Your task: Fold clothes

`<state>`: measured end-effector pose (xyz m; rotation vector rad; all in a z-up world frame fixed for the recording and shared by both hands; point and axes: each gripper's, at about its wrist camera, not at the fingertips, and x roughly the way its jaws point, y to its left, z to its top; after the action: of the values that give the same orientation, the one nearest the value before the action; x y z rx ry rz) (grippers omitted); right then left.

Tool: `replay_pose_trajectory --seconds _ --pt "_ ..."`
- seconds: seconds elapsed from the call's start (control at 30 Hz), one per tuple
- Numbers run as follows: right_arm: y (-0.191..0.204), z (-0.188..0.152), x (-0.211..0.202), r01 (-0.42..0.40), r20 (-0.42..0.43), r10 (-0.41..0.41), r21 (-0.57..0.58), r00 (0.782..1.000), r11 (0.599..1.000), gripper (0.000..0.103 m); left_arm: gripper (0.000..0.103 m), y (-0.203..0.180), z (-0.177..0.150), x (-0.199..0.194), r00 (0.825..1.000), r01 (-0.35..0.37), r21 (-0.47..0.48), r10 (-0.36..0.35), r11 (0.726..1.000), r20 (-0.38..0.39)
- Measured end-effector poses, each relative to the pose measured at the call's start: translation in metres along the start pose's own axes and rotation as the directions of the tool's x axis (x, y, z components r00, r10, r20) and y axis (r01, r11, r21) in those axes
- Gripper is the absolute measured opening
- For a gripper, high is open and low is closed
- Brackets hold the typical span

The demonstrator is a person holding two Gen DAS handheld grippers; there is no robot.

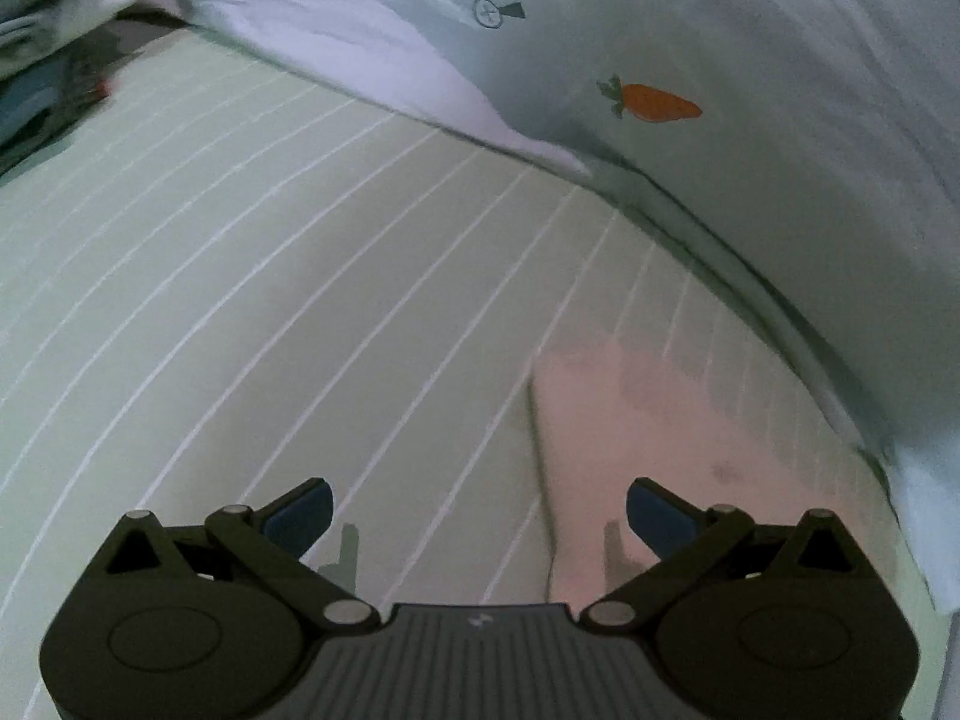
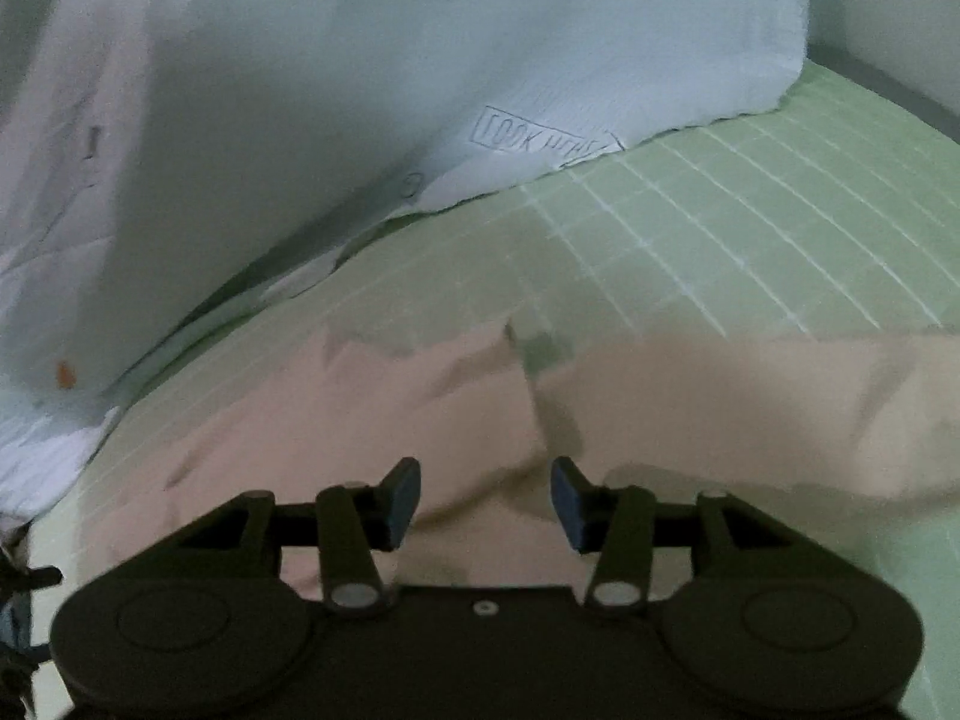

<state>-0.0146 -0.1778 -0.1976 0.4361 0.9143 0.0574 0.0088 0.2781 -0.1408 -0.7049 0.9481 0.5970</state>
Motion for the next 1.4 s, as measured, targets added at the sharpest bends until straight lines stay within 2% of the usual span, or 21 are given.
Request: replay_pose_trajectory --seconds 0.1,0.2,0.23,0.27,0.3,0.33,0.43,0.47,0.5,0.6,0.77,0.9,0.93,1.0,1.07,1.13,1.17,1.2,1.23,1.3,1.4 --pt "-0.005 0.011 0.019 0.0 -0.022 0.001 0.028 1.0 1.0 0.049 0.096 -0.011 0.017 0.025 1.0 0.001 0.004 -0.001 1.0 -0.02" --pt "-0.003 0.015 0.029 -0.023 -0.028 0.023 0.006 0.999 1.0 0.048 0.085 -0.017 0.017 0.041 0.999 0.007 0.026 -0.006 1.0 -0.048" --pt "-0.002 0.016 0.031 -0.026 -0.03 0.026 -0.008 0.999 1.0 0.045 0.085 -0.02 0.016 0.044 0.999 -0.003 0.042 0.005 0.999 -0.042" --pt "-0.001 0.017 0.032 -0.029 -0.031 0.028 -0.023 0.999 0.999 0.043 0.075 -0.024 0.016 0.046 0.999 -0.005 0.064 0.007 0.998 -0.031" --pt "0.0 0.019 0.034 -0.031 -0.033 0.03 -0.037 0.999 0.999 0.038 0.072 -0.027 0.016 0.047 1.0 0.003 0.079 -0.001 0.997 -0.024" --pt "0.0 0.02 0.031 -0.038 -0.023 0.037 -0.042 0.999 0.998 0.026 0.064 -0.029 0.016 0.048 1.0 0.006 0.083 -0.005 0.997 -0.017" --pt "-0.002 0.027 0.017 -0.068 0.027 0.069 -0.041 0.997 0.997 0.003 0.025 -0.032 0.017 0.048 0.999 0.045 0.063 -0.044 0.997 -0.027" --pt "-0.002 0.029 0.013 -0.078 0.044 0.08 -0.041 0.996 0.996 0.003 0.009 -0.034 0.017 0.046 0.999 0.044 0.063 -0.043 0.997 -0.024" --pt "-0.003 0.031 0.008 -0.088 0.061 0.09 -0.041 0.994 0.995 0.002 0.008 -0.038 0.016 0.044 0.999 0.038 0.074 -0.037 0.997 -0.014" --pt "-0.005 0.038 -0.005 -0.118 0.111 0.122 -0.043 0.986 0.992 0.001 0.007 -0.05 0.016 0.032 0.999 0.021 0.119 -0.025 0.993 0.031" --pt "-0.011 0.052 -0.033 -0.157 0.212 0.16 -0.035 0.964 0.987 0.001 0.007 -0.079 0.018 0.001 0.992 0.038 0.198 -0.06 0.979 0.107" --pt "-0.025 0.069 -0.063 -0.181 0.319 0.168 0.011 0.933 0.983 0.001 0.007 -0.116 0.013 -0.022 0.983 0.025 0.32 -0.082 0.947 0.167" --pt "-0.029 0.072 -0.07 -0.181 0.341 0.165 0.018 0.925 0.983 0.001 0.009 -0.126 0.011 -0.023 0.981 0.025 0.351 -0.091 0.936 0.172" --pt "-0.038 0.079 -0.077 -0.156 0.372 0.135 0.028 0.918 0.987 0.001 0.021 -0.145 0.005 -0.017 0.98 0.007 0.411 -0.089 0.912 0.18" --pt "-0.049 0.084 -0.076 -0.108 0.371 0.08 0.054 0.925 0.993 0.001 0.047 -0.155 0.0 -0.006 0.98 -0.04 0.431 -0.048 0.901 0.193" --pt "-0.063 0.088 -0.062 -0.04 0.31 0.004 0.111 0.951 0.993 0.004 0.058 -0.152 -0.003 0.002 0.983 -0.039 0.412 -0.038 0.911 0.177" --pt "-0.069 0.089 -0.055 -0.01 0.283 -0.028 0.131 0.959 0.991 0.006 0.061 -0.147 -0.003 0.005 0.985 -0.02 0.391 -0.048 0.92 0.163" --pt "-0.074 0.087 -0.05 0.011 0.268 -0.05 0.144 0.962 0.99 0.014 0.063 -0.139 -0.003 0.008 0.987 0.005 0.366 -0.063 0.931 0.147" --pt "-0.078 0.085 -0.046 0.03 0.257 -0.069 0.155 0.964 0.988 0.029 0.066 -0.132 -0.003 0.01 0.988 0.014 0.346 -0.066 0.938 0.138" --pt "-0.087 0.076 -0.038 0.046 0.235 -0.087 0.176 0.968 0.983 0.043 0.067 -0.117 -0.005 0.015 0.991 0.005 0.318 -0.048 0.948 0.128" --pt "-0.094 0.065 -0.022 0.067 0.175 -0.101 0.193 0.979 0.979 0.043 0.068 -0.097 -0.006 0.027 0.995 -0.006 0.293 -0.023 0.956 0.096"
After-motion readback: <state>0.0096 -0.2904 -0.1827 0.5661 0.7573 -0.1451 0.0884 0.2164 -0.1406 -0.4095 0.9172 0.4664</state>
